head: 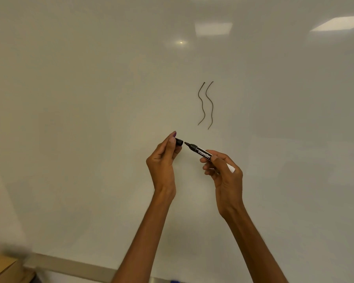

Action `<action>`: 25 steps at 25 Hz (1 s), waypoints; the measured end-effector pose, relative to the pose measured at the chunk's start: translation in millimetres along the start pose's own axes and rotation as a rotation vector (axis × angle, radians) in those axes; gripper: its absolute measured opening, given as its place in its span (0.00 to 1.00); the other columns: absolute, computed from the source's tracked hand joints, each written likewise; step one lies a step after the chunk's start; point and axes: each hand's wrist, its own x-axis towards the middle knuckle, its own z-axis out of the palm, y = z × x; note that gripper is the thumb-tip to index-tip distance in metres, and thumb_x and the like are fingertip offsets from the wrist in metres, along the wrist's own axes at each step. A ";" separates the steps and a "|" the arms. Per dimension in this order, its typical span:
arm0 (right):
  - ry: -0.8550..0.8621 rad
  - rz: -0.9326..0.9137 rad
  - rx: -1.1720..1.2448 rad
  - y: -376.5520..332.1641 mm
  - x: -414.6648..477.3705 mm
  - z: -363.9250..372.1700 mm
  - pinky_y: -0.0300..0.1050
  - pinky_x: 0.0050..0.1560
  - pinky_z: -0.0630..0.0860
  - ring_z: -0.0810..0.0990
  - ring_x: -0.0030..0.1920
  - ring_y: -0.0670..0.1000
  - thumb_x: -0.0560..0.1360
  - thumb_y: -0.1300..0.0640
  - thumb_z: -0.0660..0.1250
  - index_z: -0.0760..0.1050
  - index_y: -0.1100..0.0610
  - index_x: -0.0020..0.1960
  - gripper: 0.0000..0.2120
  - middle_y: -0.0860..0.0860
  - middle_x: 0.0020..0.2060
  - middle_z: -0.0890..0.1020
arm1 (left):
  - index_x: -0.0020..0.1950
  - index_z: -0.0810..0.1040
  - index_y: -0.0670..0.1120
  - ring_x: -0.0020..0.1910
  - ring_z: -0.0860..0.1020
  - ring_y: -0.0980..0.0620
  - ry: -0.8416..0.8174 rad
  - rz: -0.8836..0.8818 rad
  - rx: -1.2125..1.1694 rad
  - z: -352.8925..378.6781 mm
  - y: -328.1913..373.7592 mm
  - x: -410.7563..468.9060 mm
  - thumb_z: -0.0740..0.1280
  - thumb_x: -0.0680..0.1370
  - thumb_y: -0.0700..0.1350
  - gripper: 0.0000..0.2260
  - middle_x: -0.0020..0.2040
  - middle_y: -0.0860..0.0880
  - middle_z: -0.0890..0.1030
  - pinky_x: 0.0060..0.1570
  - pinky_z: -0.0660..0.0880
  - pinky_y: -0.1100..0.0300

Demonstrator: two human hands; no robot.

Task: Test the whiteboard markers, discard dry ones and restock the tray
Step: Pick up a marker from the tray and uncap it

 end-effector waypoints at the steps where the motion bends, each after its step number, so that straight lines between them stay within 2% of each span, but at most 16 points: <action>1: -0.005 0.005 -0.017 0.9 -0.2 -1.7 0.44 0.45 0.79 0.81 0.40 0.51 0.81 0.60 0.61 0.81 0.58 0.54 0.10 0.56 0.44 0.86 | 0.60 0.83 0.44 0.55 0.84 0.50 -0.006 -0.005 0.005 0.7 -1.6 -2.6 0.68 0.80 0.41 0.10 0.52 0.49 0.86 0.59 0.79 0.53; 6: -0.046 -0.012 -0.088 0.3 -2.7 -13.2 0.42 0.46 0.80 0.83 0.43 0.52 0.79 0.56 0.64 0.81 0.56 0.55 0.10 0.54 0.46 0.87 | 0.58 0.83 0.48 0.56 0.83 0.52 -0.053 0.000 0.076 8.5 -12.0 -17.8 0.67 0.80 0.42 0.09 0.54 0.50 0.85 0.58 0.79 0.56; 10: -0.047 0.002 -0.055 -2.2 -3.5 -29.0 0.43 0.47 0.81 0.85 0.46 0.56 0.74 0.52 0.67 0.81 0.59 0.57 0.16 0.57 0.47 0.87 | 0.60 0.83 0.43 0.55 0.84 0.50 -0.067 -0.030 0.086 11.8 -23.3 -25.9 0.68 0.80 0.41 0.10 0.53 0.47 0.85 0.58 0.80 0.56; 13: -0.066 0.021 -0.027 -2.9 -1.5 -36.1 0.44 0.48 0.82 0.85 0.47 0.58 0.74 0.52 0.68 0.80 0.61 0.59 0.18 0.59 0.48 0.86 | 0.60 0.83 0.43 0.55 0.84 0.50 -0.093 -0.048 0.082 12.6 -27.7 -29.3 0.67 0.80 0.40 0.10 0.52 0.48 0.86 0.57 0.80 0.56; 20: -0.120 0.151 0.022 0.9 -1.5 -59.2 0.44 0.49 0.82 0.85 0.47 0.57 0.79 0.57 0.65 0.80 0.61 0.58 0.11 0.60 0.48 0.86 | 0.59 0.83 0.43 0.55 0.84 0.49 -0.108 -0.058 0.122 13.8 -40.6 -42.4 0.68 0.80 0.40 0.09 0.53 0.46 0.85 0.55 0.81 0.56; 23: -0.158 0.220 -0.032 15.9 -9.6 -60.2 0.46 0.50 0.82 0.84 0.45 0.54 0.77 0.52 0.67 0.80 0.58 0.59 0.14 0.58 0.48 0.86 | 0.60 0.82 0.41 0.55 0.84 0.49 -0.022 -0.075 0.155 -1.4 -49.1 -49.4 0.68 0.80 0.41 0.10 0.52 0.46 0.85 0.56 0.81 0.55; 25: -0.111 0.256 -0.014 31.5 -19.7 -58.4 0.45 0.49 0.81 0.83 0.43 0.53 0.76 0.52 0.69 0.80 0.58 0.59 0.15 0.57 0.48 0.85 | 0.61 0.82 0.40 0.54 0.84 0.48 0.084 -0.100 0.147 -17.8 -54.9 -54.0 0.68 0.80 0.41 0.11 0.53 0.45 0.85 0.55 0.81 0.54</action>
